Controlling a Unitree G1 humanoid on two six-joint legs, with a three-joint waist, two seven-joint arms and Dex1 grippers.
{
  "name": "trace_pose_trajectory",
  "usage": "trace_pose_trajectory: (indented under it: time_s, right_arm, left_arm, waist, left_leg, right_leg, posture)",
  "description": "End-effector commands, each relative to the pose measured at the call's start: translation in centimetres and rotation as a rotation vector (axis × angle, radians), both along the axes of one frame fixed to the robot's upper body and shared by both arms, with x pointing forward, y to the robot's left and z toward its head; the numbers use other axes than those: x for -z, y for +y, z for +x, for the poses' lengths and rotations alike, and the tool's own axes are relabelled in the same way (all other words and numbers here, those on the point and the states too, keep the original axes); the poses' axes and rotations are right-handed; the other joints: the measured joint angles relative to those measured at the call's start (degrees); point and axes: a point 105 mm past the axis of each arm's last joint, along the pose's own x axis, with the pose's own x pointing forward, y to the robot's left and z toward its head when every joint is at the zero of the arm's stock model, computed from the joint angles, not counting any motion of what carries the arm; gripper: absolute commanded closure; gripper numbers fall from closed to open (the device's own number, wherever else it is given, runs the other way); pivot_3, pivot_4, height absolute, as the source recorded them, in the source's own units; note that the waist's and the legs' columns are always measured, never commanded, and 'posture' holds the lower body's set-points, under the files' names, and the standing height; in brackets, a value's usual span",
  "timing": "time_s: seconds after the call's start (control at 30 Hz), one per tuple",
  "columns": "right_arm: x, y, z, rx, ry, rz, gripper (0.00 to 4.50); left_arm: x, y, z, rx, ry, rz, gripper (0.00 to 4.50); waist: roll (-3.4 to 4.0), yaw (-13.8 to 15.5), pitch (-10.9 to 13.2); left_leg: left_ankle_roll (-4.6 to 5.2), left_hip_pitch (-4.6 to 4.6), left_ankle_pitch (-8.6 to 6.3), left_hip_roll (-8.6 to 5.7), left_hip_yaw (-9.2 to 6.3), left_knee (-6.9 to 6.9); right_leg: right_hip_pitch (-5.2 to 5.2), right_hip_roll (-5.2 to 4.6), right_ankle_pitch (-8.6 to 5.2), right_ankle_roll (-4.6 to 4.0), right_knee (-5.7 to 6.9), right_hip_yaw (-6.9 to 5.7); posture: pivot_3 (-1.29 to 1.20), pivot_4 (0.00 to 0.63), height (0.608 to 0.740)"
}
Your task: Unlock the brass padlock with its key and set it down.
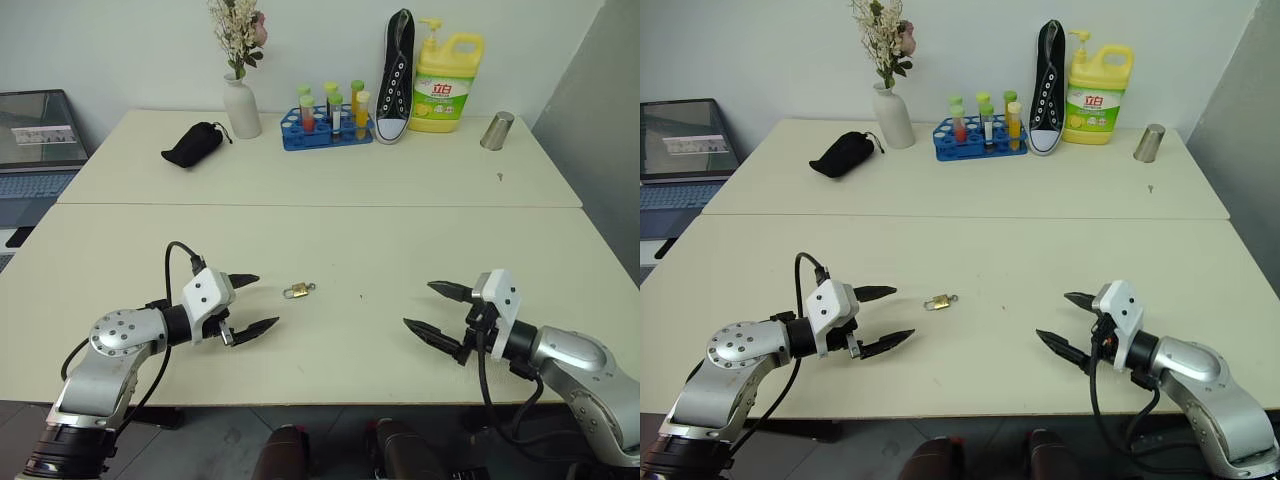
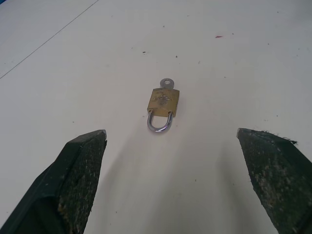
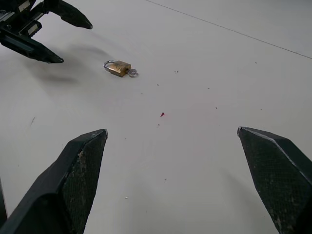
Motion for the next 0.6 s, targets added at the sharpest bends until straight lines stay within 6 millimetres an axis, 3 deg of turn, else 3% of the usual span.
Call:
trace_pose_trajectory:
  time_s: [0.03, 0.33, 0.5, 0.6]
  right_arm:
    - [-1.1, -0.1, 0.0, -0.017, -0.034, 0.003, 0.02]
    - [-0.6, -0.2, 0.0, -0.017, -0.015, -0.009, 0.02]
    - [-0.5, -0.1, -0.2, -0.022, -0.001, -0.005, 0.02]
    - [-0.7, -0.1, -0.1, -0.021, -0.016, -0.02, 0.02]
  left_arm:
    - [-1.4, -0.5, -0.5, 0.038, -0.036, -0.029, 0.0]
    - [-1.6, -0.4, -0.6, 0.053, -0.019, -0.022, 0.0]
    - [-2.6, 1.1, -0.2, 0.025, -0.002, -0.104, 0.0]
    - [-1.7, 3.1, 0.0, -0.01, -0.008, -0.022, 0.0]
  waist:
    - [0.0, 0.0, 0.0]
    - [0.0, 0.0, 0.0]
    - [0.0, 0.0, 0.0]
    - [0.0, 0.0, 0.0]
  left_leg:
    - [0.0, 0.0, 0.0, 0.0, 0.0, 0.0]
    - [0.0, 0.0, 0.0, 0.0, 0.01, 0.0]
    - [0.0, 0.0, 0.0, 0.0, 0.0, 0.0]
    - [0.0, 0.01, 0.0, 0.0, 0.02, 0.0]
  right_leg:
    - [0.0, 0.0, 0.0, 0.0, 0.0, 0.0]
    - [0.0, 0.0, 0.0, 0.0, 0.0, -0.01]
    - [0.0, 0.01, 0.0, 0.0, 0.0, -0.03]
    - [-0.01, 0.02, 0.0, 0.0, 0.0, -0.05]
  posture:
    - [0.0, 0.15, 0.74]
    - [0.0, 0.15, 0.74]
    - [0.0, 0.15, 0.74]
    - [0.0, 0.15, 0.74]
